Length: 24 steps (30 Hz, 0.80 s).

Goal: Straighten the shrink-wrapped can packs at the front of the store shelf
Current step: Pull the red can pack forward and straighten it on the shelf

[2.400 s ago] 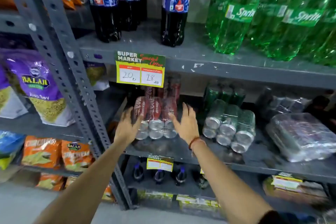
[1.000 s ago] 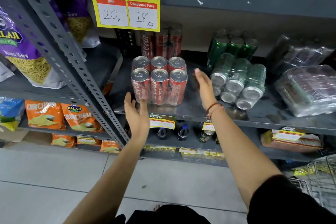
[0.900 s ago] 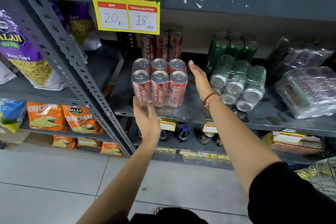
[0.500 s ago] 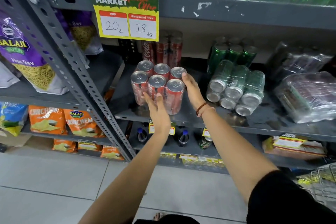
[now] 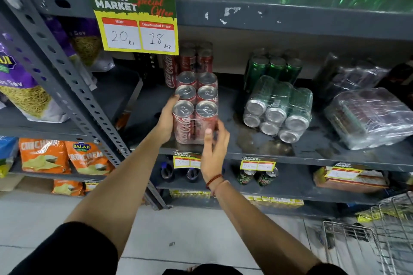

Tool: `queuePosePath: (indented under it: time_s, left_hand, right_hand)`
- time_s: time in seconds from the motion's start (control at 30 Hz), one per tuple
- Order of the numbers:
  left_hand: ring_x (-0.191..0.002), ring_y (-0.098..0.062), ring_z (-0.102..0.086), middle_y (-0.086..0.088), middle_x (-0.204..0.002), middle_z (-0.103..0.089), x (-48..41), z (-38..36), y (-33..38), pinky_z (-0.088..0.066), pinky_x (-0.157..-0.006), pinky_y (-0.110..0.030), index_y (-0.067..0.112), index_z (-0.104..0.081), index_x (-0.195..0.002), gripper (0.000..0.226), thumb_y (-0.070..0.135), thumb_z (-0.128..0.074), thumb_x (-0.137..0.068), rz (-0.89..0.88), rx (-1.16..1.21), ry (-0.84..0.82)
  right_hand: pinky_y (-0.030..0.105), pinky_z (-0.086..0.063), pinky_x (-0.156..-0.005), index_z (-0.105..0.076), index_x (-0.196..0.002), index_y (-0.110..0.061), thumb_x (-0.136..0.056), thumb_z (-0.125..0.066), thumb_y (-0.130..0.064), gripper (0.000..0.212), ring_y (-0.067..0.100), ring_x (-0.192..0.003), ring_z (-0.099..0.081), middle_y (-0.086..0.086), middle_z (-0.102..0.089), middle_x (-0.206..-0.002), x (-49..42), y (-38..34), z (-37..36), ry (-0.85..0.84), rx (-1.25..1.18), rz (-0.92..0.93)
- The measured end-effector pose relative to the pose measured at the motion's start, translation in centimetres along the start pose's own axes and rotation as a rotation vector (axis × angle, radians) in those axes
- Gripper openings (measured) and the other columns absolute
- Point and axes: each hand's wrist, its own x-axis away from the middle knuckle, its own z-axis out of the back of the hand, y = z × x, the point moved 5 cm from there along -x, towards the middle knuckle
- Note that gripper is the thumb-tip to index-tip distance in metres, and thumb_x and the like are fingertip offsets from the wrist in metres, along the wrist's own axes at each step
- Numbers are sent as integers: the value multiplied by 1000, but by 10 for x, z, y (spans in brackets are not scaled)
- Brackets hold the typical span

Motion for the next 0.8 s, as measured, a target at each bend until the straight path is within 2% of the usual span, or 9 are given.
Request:
queuePosePath:
  time_s: [0.03, 0.1, 0.2, 0.27, 0.33, 0.43, 0.53, 0.67, 0.8]
  left_hand:
    - [-77, -18, -73, -6, -87, -77, 1, 1, 3, -56, -59, -25, 20, -78, -84, 50, 54, -42, -88, -17, -6, 49]
    - [-97, -24, -69, -12, -111, -72, 5, 8, -2, -55, -80, -33, 14, -69, -110, 51, 53, -43, -90, -40, 64, 245]
    - [-124, -24, -51, -10, -138, -53, 45, 10, -26, -38, -105, -35, 13, -49, -134, 50, 43, -42, -94, -199, 54, 685]
    - [-137, -23, -36, -10, -150, -38, 74, -16, -44, -29, -112, -36, 13, -34, -143, 52, 37, -41, -97, -295, -67, 665]
    - [-145, -22, -18, -10, -158, -19, 88, -43, -61, -15, -119, -38, 12, -17, -149, 61, 34, -41, -98, -331, -178, 553]
    - [-147, -20, 10, -9, -160, 12, 83, -63, -66, 5, -118, -33, 13, 10, -149, 77, 37, -41, -97, -254, -318, 462]
    - [-144, -21, 21, -7, -156, 27, 71, -64, -59, 10, -112, -30, 13, 21, -145, 83, 48, -35, -95, -159, -274, 446]
    - [-147, -24, 7, -10, -160, 13, 49, -34, -38, 4, -118, -39, 12, 13, -148, 83, 52, -36, -93, -169, -202, 432]
    - [-130, -27, -46, -13, -148, -41, 12, 16, -17, -35, -110, -46, 17, -21, -149, 70, 54, -40, -92, -117, -73, 305]
  right_hand:
    - [12, -43, -94, -52, -119, -30, -92, -44, -47, 33, -7, -110, -52, 1, -51, -120, -6, -2, 6, 18, -23, 4]
    - [20, -41, -94, -54, -100, -37, -94, -47, -39, 10, -2, -102, -55, 1, -57, -109, -30, -6, 19, 40, -47, -16]
    - [30, -37, -101, -59, -100, -35, -95, -47, -40, 14, 4, -105, -54, -5, -58, -110, -87, -17, 22, -25, -6, -115]
    - [23, -38, -100, -59, -121, -23, -94, -45, -49, 40, 2, -108, -54, -6, -57, -118, -122, -28, 11, -167, 36, -180]
    - [10, -42, -87, -52, -133, -16, -94, -42, -51, 53, -9, -97, -56, -10, -55, -118, -151, -37, -5, -300, 39, -239]
    - [32, -38, -107, -51, -135, -17, -92, -38, -60, 62, 17, -121, -55, 4, -56, -137, -173, -39, -28, -443, 130, -330]
    - [39, -36, -108, -49, -136, -18, -90, -37, -64, 66, 27, -127, -52, 10, -55, -139, -173, -33, -33, -425, 134, -350]
    - [40, -38, -107, -48, -133, -17, -93, -43, -52, 54, 26, -124, -52, 11, -54, -137, -161, -25, -15, -237, 83, -284]
    - [40, -43, -103, -52, -123, -13, -94, -52, -36, 37, 20, -107, -54, 16, -51, -125, -133, -24, 1, -162, 164, -116]
